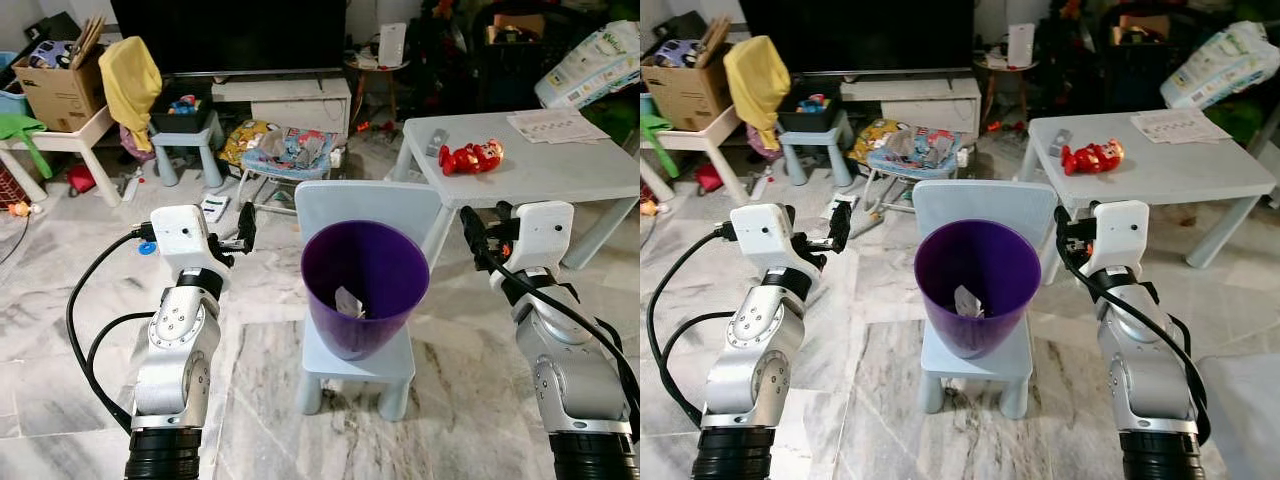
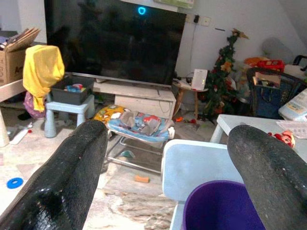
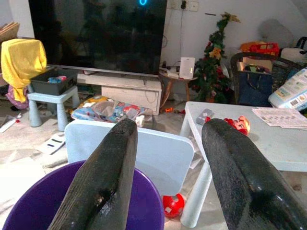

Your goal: Picking trash to rubbish bin

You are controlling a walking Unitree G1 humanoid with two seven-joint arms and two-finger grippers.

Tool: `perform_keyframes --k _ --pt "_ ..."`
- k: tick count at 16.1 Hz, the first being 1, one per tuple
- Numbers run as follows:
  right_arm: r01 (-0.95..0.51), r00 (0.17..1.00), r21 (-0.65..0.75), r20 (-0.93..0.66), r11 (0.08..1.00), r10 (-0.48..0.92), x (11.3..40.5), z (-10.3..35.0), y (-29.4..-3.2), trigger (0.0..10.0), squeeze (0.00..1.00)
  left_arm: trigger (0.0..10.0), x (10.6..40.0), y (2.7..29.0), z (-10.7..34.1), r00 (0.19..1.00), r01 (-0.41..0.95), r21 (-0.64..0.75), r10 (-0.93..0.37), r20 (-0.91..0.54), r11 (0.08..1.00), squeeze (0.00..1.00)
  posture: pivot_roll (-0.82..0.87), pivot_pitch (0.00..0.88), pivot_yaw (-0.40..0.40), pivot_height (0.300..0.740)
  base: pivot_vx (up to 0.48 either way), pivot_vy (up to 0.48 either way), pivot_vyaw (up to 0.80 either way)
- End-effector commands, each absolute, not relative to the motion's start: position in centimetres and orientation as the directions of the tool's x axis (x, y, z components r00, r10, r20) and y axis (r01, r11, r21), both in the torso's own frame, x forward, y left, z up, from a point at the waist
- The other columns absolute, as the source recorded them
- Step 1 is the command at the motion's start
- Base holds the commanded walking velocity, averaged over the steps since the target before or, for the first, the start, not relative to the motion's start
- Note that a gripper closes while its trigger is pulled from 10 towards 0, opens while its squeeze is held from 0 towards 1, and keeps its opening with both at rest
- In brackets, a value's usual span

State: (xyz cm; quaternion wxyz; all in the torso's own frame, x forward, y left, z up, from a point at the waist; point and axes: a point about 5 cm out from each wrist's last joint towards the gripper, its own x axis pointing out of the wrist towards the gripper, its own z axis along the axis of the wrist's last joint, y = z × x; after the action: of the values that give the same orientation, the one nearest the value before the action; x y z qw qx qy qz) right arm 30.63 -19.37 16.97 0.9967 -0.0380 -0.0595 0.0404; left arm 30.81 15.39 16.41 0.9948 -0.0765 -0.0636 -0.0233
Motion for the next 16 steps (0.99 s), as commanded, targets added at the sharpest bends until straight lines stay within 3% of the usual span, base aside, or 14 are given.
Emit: perform_keyframes --k 1,6,9,16 --pt "-0.084 0.986 -0.084 0.14 0.993 0.095 30.67 17.55 -19.19 10.0 0.0 10.0 30.9 15.22 16.26 0.992 0.065 -0.148 -0.048 0.117 0.987 0.0 -0.03 0.063 -0.004 0.74 0.0 0.0 0.0" --pt "-0.083 0.985 -0.085 0.141 0.993 0.094 30.73 17.61 -19.23 10.0 0.0 10.0 30.82 15.13 16.2 0.992 0.067 -0.152 -0.05 0.115 0.986 0.0 -0.04 0.062 -0.005 0.74 0.0 0.0 0.0" --pt "-0.082 0.986 -0.086 0.141 0.993 0.094 30.69 17.61 -19.28 10.0 0.0 10.0 30.84 15.06 16.22 0.992 0.07 -0.153 -0.053 0.115 0.986 0.0 -0.04 0.063 -0.005 0.74 -0.249 0.0 0.0" --pt "-0.082 0.986 -0.089 0.139 0.993 0.094 30.65 17.6 -19.4 10.0 0.0 10.0 30.83 14.89 16.11 0.992 0.075 -0.158 -0.058 0.111 0.985 0.0 -0.04 0.064 -0.006 0.74 -0.316 -0.339 0.0"
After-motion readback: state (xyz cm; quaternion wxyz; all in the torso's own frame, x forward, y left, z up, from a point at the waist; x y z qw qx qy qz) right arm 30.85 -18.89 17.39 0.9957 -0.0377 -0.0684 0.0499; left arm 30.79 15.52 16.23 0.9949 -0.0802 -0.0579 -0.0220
